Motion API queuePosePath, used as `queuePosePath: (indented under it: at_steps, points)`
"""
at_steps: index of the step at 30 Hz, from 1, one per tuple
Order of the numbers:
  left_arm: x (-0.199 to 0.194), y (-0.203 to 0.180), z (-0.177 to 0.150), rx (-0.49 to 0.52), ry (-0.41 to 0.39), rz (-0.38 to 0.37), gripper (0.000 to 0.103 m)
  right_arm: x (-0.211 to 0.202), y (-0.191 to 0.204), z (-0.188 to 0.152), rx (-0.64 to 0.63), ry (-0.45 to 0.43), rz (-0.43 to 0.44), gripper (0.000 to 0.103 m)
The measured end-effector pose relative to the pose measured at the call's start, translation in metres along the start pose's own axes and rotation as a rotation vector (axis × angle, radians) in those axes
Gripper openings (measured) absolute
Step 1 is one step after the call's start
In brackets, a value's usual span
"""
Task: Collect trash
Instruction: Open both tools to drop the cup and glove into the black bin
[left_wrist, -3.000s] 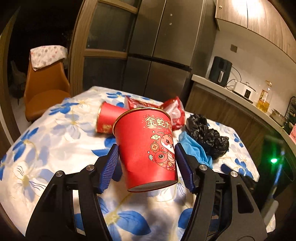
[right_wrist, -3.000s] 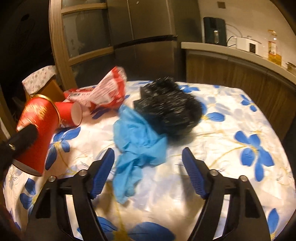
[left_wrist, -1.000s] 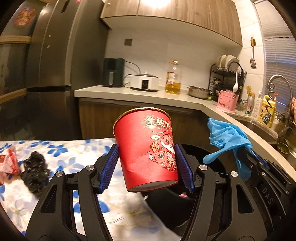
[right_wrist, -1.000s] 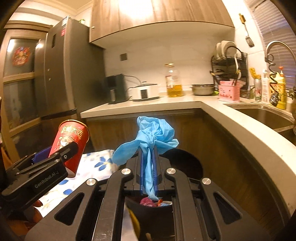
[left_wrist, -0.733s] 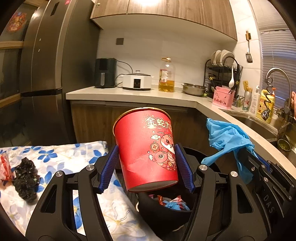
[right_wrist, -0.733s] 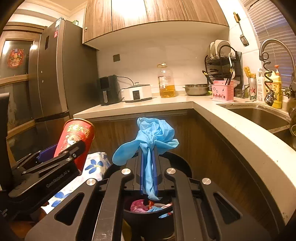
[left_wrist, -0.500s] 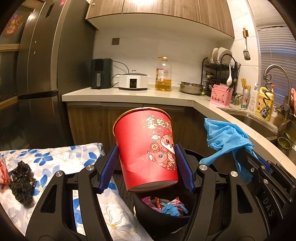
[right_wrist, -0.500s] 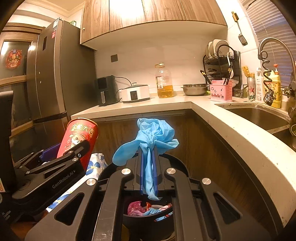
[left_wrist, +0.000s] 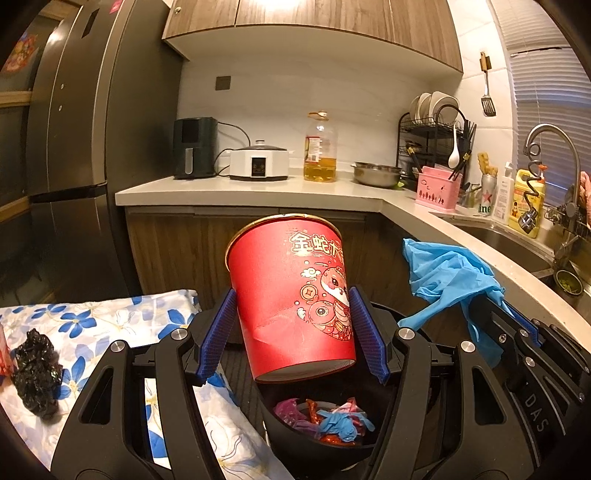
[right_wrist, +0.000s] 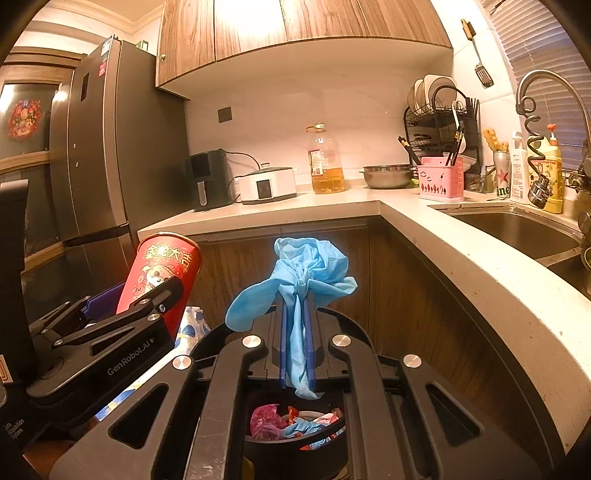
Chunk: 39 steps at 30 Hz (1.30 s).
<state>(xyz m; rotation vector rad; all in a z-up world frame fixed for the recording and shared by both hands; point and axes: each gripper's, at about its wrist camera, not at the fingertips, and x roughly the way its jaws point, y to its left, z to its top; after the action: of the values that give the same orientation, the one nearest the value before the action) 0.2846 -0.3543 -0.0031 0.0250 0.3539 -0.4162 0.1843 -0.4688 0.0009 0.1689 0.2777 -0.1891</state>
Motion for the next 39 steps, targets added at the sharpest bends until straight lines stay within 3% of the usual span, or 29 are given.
queuePosePath:
  at_steps: [31, 34, 38, 39]
  points:
    - [0.034, -0.003, -0.01, 0.004, 0.052, -0.003, 0.064, 0.031, -0.009, -0.005, 0.008, 0.061, 0.008, 0.011]
    - [0.037, -0.003, -0.012, 0.008, 0.06, -0.008, 0.065, 0.034, -0.009, -0.006, 0.006, 0.067, 0.003, 0.015]
    - [0.041, -0.003, -0.015, 0.013, 0.074, -0.009, 0.065, 0.034, -0.012, -0.007, 0.016, 0.064, -0.005, 0.037]
    - [0.042, -0.003, -0.017, 0.015, 0.08, -0.008, 0.065, 0.033, -0.013, -0.007, 0.016, 0.061, -0.011, 0.037]
